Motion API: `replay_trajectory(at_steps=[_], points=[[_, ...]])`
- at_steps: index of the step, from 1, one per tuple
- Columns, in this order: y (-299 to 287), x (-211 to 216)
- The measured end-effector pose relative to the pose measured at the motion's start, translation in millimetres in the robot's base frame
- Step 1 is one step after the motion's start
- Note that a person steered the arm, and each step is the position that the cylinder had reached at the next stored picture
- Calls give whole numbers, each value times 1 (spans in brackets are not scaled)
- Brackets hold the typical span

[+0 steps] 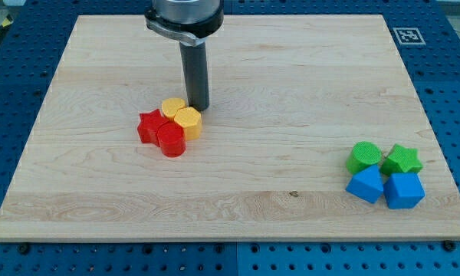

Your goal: Place the yellow hexagon towards the left side of the blue triangle

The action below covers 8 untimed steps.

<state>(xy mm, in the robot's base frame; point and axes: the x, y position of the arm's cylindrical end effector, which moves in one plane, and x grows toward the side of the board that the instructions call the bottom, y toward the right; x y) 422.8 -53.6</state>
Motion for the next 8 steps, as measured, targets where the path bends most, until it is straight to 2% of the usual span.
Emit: replay_trajectory(at_steps=[2,5,8], points=[[-46,-2],[-28,28],[23,76]])
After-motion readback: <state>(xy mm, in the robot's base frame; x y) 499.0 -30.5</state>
